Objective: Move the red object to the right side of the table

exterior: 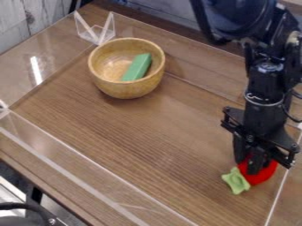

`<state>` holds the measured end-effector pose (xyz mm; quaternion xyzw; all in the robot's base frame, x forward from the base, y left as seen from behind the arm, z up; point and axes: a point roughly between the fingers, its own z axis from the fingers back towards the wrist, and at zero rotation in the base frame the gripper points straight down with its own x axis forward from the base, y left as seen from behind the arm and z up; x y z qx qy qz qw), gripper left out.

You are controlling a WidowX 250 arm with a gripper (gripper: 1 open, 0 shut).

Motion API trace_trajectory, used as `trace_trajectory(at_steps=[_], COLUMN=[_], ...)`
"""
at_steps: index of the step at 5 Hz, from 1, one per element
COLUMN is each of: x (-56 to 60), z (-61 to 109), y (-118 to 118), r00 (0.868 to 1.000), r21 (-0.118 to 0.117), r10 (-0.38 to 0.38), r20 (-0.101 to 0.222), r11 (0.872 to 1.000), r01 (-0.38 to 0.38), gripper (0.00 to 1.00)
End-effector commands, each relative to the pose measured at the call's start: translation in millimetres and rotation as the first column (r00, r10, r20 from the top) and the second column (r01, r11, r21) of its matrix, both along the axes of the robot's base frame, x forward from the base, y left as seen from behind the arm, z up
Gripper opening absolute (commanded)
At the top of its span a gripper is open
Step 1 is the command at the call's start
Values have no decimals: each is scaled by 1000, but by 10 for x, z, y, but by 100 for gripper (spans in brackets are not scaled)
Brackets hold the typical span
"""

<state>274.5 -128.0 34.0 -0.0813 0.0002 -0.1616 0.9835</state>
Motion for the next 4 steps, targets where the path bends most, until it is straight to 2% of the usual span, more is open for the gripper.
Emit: trace_trajectory(at_steps=[1, 4], x=[30, 16], z=[21, -22], y=[59, 177], r00=[1000, 1000], r21=[-3, -3], r10=[9, 22], r20=[18, 6], r11=[1000, 1000], r01=[-9, -22], gripper=[0, 0])
